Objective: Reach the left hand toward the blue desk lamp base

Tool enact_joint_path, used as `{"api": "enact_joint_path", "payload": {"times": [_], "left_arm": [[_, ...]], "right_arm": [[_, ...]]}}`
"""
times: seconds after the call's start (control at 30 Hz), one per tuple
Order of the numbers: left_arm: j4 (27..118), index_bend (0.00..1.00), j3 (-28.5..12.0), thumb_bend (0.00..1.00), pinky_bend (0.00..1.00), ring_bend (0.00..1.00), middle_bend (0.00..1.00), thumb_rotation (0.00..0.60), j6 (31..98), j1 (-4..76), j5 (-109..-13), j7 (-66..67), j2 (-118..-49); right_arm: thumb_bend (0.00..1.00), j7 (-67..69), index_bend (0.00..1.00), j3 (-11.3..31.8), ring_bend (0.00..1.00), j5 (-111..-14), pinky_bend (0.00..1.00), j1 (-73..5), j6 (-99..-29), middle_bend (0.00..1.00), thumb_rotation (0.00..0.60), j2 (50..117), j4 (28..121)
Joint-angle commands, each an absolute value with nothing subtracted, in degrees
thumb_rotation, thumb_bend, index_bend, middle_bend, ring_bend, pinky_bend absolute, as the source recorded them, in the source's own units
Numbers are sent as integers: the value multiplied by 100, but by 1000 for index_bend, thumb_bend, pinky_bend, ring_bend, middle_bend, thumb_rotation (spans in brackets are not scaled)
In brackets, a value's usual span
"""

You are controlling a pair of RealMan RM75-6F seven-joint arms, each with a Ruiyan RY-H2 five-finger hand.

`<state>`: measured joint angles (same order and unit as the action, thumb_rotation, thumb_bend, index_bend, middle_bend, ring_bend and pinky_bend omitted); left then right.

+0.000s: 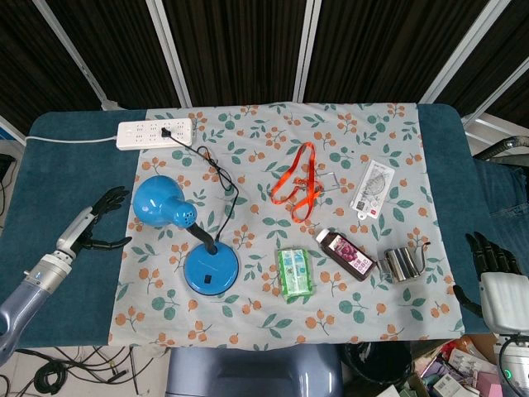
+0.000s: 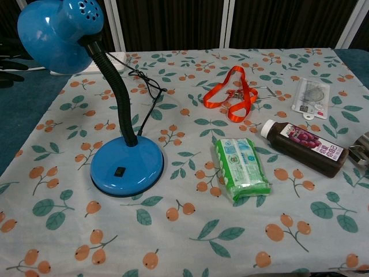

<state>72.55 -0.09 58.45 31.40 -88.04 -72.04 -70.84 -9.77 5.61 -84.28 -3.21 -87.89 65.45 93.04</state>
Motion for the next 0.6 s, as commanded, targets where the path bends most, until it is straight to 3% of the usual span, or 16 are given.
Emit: {"api": "enact_joint_path", "payload": {"times": [0.03,0.6], "left_arm": [[7254,0,-6,225,103,44,59,600,5838,3141,-8802,-7197,-7084],[7305,0,-7,225,103,44,62,600,5861,3132,-8796,-7063,-7062]], "right_arm": [[160,-971,4,561,120,-8429,161,-320,-8791,56,600,6546,9305],[159,-972,4,564,120,-8431,161,-316,-8804,55,600,6548,9308]]}}
